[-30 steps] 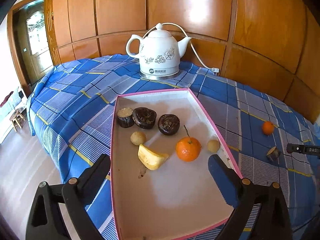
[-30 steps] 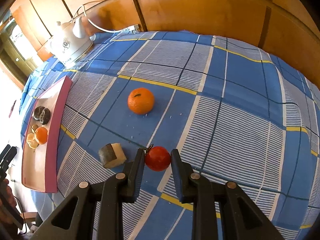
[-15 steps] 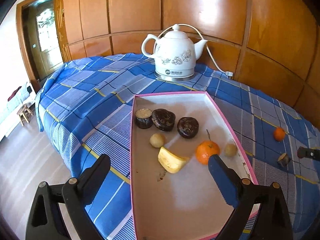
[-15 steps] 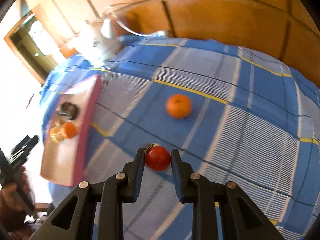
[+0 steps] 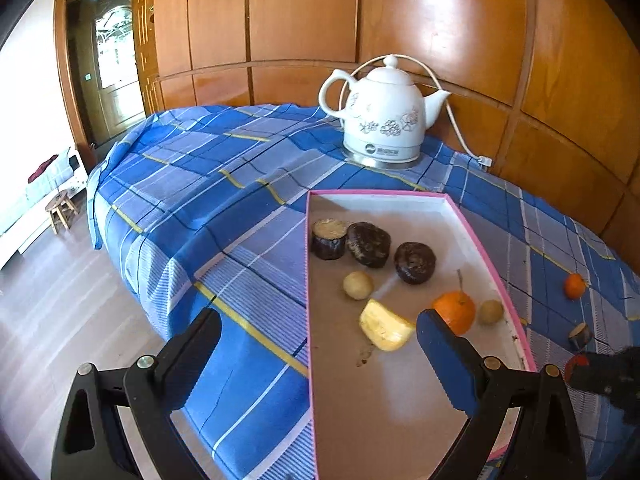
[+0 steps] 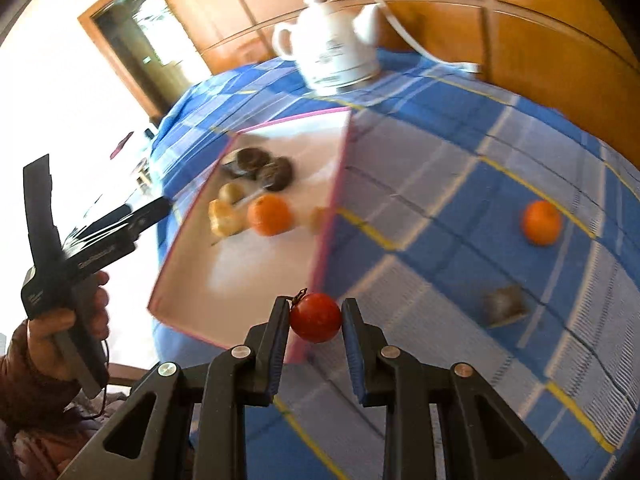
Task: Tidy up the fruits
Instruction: 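Carry the red tomato into the tray and release it with the right gripper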
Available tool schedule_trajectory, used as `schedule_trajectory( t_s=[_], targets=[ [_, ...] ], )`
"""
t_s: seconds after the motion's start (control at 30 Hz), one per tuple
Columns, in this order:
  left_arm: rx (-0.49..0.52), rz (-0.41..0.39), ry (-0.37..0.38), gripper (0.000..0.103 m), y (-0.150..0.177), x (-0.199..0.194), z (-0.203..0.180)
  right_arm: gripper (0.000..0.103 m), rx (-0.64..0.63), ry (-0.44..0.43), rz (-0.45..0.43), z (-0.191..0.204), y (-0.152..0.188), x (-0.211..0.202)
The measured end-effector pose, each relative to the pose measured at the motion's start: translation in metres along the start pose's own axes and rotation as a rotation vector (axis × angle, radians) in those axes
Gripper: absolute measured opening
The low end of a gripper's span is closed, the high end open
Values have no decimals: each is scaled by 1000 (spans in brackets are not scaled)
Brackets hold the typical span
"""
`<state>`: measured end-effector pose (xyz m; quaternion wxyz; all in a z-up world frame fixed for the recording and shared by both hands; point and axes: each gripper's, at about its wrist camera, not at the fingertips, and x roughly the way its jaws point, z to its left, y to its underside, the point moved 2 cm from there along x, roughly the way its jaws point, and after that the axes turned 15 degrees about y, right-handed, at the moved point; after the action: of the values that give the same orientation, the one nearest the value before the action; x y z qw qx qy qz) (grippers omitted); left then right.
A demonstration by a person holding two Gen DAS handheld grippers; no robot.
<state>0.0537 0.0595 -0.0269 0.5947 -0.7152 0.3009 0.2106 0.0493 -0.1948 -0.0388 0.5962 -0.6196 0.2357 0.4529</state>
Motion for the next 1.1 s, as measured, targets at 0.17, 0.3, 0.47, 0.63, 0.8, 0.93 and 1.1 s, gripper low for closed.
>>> schedule_trajectory(
  t_s=[0.17,0.3,0.47,0.63,0.8,0.93,1.1],
  targets=[
    [-10,3,1,99,2,-1,5,27,-28,-30,17,30,-4,15],
    [-12,-1,11,99,1,-1,5,27,-45,-10,13,44,-8,23],
    [3,9,28,99,4,1,0,27,-57,63,7,52,-18,36],
    [28,18,52,98,6,2,-7,28,-42,100,8,53,-26,52],
    [36,30,67,96,10,4,-10,32,-6,98,8,48,-27,55],
    [45,30,85,92,11,4,-14,32,8,80,-6,40,-21,41],
    [68,30,97,91,11,2,-21,32,25,97,-20,30,-17,27]
  ],
)
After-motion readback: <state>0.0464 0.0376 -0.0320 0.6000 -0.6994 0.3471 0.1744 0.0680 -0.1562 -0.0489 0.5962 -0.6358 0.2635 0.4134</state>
